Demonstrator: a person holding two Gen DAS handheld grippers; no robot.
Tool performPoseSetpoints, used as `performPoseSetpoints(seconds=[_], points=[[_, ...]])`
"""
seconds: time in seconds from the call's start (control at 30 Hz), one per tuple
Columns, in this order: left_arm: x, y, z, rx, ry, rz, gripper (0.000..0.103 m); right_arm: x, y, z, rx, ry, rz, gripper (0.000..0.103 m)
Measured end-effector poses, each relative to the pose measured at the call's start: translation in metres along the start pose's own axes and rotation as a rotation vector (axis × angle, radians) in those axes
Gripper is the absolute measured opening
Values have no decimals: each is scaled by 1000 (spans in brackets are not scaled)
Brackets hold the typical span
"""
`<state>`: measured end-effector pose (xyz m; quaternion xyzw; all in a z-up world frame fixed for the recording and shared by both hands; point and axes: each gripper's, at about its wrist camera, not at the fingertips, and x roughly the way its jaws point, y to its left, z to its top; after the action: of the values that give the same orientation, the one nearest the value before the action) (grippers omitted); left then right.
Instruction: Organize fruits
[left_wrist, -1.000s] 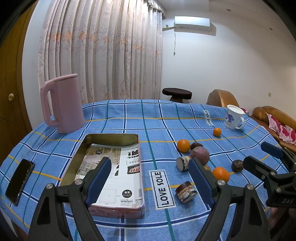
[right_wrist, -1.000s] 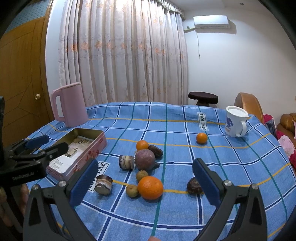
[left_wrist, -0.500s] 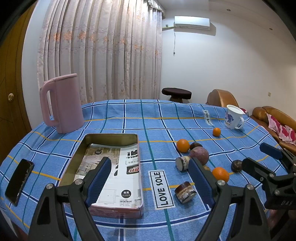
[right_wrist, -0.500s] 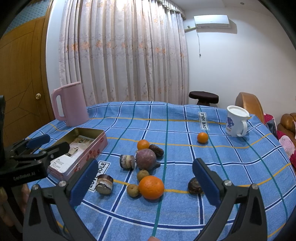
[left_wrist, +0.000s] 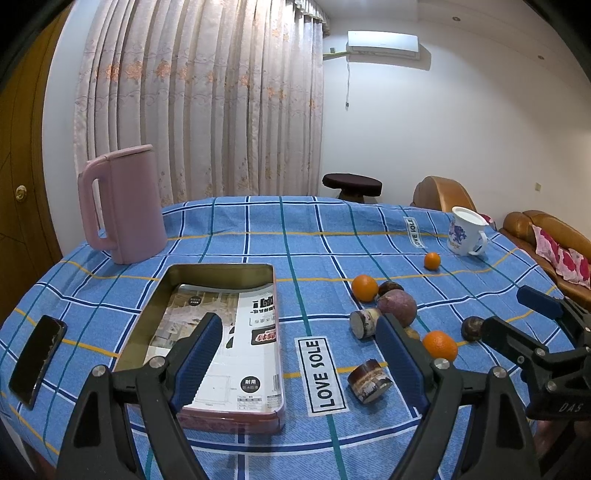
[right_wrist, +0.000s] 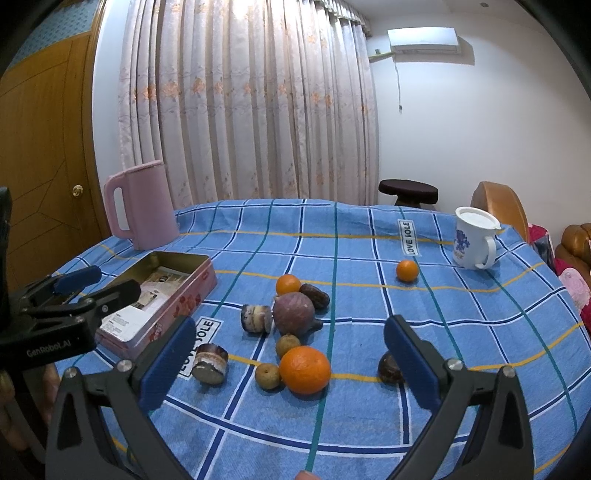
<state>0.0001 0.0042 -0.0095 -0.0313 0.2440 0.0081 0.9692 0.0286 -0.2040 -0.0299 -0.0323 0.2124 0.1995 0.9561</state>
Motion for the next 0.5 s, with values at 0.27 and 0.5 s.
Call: performPoseSetpoints(seconds=[0.27,0.5], points=[[9,-10,-8,12,20,-13,86,3,-15,-8,24,15,-22,103],[25,-38,-27,88,66,-51,86,14,-53,-22,48,39,-140,103]])
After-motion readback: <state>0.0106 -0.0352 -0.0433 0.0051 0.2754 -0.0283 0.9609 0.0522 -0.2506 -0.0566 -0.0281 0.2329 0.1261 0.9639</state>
